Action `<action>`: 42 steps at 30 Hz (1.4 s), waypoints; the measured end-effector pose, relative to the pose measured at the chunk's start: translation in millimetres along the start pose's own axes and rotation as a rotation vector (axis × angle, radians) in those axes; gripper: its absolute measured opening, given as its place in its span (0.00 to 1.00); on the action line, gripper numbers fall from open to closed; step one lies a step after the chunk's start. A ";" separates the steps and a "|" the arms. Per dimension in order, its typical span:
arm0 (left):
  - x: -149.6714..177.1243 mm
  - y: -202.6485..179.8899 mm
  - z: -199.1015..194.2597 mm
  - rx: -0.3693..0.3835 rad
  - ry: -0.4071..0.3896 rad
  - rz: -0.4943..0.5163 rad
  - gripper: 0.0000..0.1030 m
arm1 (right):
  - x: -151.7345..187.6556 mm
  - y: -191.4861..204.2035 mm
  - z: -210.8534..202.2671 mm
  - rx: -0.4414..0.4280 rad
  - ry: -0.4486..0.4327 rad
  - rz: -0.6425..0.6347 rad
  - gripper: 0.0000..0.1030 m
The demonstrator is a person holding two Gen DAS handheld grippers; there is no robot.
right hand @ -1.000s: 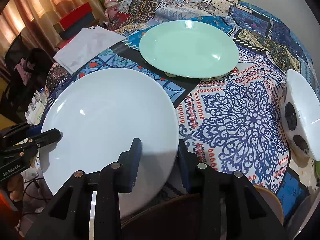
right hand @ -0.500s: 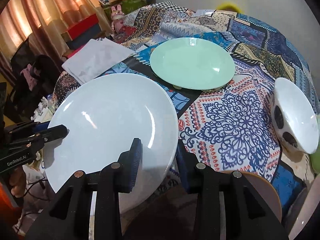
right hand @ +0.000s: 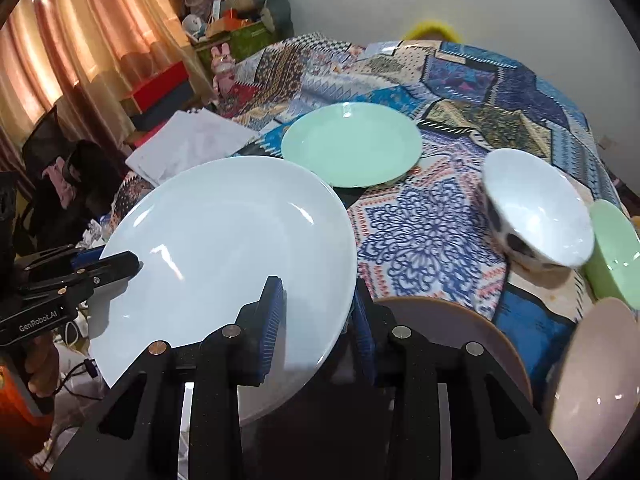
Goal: Organize plates and bowls
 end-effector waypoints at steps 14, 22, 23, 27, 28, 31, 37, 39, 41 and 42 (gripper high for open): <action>-5.4 -58.4 -20.9 0.030 -0.031 0.102 0.29 | 25.3 -34.0 -50.7 0.016 -0.080 0.075 0.31; -1.8 -88.2 -17.2 0.056 -0.001 0.147 0.29 | 46.7 -60.8 -67.2 0.018 -0.091 0.144 0.31; -1.4 -92.7 -15.8 0.059 0.005 0.153 0.29 | 49.5 -63.4 -68.5 0.020 -0.091 0.152 0.31; 0.1 -104.9 -9.0 0.073 0.031 0.164 0.29 | 61.0 -73.4 -72.6 0.028 -0.092 0.173 0.31; 0.9 -108.0 -6.4 0.077 0.041 0.167 0.29 | 63.7 -75.3 -73.7 0.030 -0.091 0.176 0.31; 3.1 -114.9 0.1 0.086 0.061 0.178 0.29 | 71.7 -82.5 -74.1 0.034 -0.084 0.192 0.31; 6.2 -126.5 15.9 0.101 0.103 0.204 0.29 | 84.3 -99.6 -69.0 0.036 -0.060 0.241 0.31; 6.6 -129.0 22.0 0.105 0.116 0.209 0.29 | 87.9 -104.6 -66.2 0.040 -0.052 0.255 0.31; 7.2 -131.0 27.4 0.105 0.127 0.214 0.29 | 89.9 -108.4 -64.4 0.040 -0.048 0.264 0.31; 7.4 -131.7 29.9 0.105 0.133 0.215 0.29 | 91.3 -110.8 -62.8 0.040 -0.044 0.270 0.31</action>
Point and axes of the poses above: each gripper's, at about its wrist camera, not at the fingertips, and z roughly the way its jaws point, y to its left, x to its underside, the point moved 1 cm from there along z, roughly the way its jaws point, and after that the axes turned 13 degrees about z, right-handed, at the moved point
